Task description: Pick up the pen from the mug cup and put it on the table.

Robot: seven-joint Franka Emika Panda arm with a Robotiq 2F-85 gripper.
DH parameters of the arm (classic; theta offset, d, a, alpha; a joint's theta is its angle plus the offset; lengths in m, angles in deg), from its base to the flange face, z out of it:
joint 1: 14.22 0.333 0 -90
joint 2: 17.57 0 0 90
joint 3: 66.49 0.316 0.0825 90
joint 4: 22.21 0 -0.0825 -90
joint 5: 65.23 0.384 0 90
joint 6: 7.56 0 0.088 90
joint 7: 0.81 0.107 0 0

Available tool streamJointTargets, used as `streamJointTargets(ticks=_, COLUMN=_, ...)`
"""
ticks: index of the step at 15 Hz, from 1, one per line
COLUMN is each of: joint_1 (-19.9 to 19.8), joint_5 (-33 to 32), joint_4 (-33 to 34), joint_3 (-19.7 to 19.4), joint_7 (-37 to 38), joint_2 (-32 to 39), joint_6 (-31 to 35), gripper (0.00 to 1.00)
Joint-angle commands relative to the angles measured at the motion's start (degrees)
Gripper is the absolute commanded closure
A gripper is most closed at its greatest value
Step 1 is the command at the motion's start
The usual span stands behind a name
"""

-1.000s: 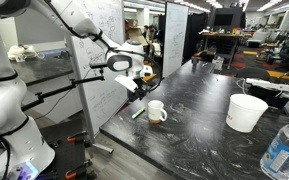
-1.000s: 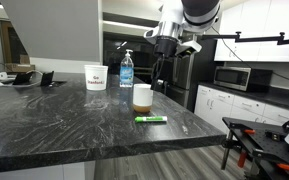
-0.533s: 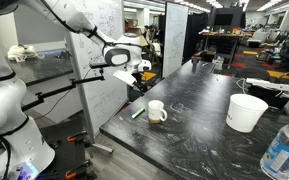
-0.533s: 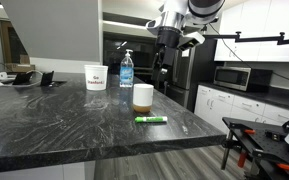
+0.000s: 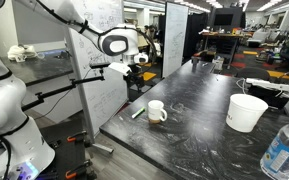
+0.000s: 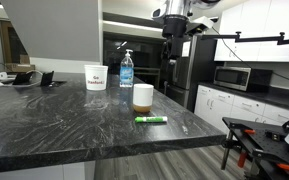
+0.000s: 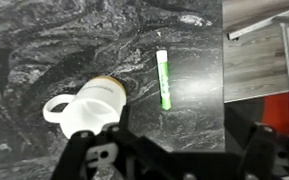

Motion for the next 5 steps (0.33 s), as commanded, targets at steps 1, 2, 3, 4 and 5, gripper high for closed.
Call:
streamJointTargets(ticks=1, joint_1=1.0, joint_5=-1.2, joint_4=2.7, joint_3=-0.7, joint_7=3.2, joint_2=-1.3, joint_6=-5.0, gripper=0.00)
streamJointTargets(ticks=2, joint_1=1.0, joint_5=-1.2, joint_4=3.4, joint_3=-0.8, joint_7=3.5, joint_2=-1.5, joint_6=-5.7, gripper=0.00)
streamJointTargets(ticks=3, joint_1=1.0, joint_5=-1.5, joint_4=4.1, joint_3=-0.8, joint_7=3.7, joint_2=-1.6, joint_6=-6.1, gripper=0.00)
streamJointTargets(ticks=4, joint_1=1.0, joint_5=-1.6, joint_4=4.7, joint_3=-0.9, joint_7=3.7, joint_2=-1.6, joint_6=-6.7, gripper=0.00)
streamJointTargets(ticks=5, joint_1=1.0, joint_5=-2.1, joint_4=5.0, joint_3=-0.9, joint_7=3.7, joint_2=-1.5, joint_6=-6.9, gripper=0.00)
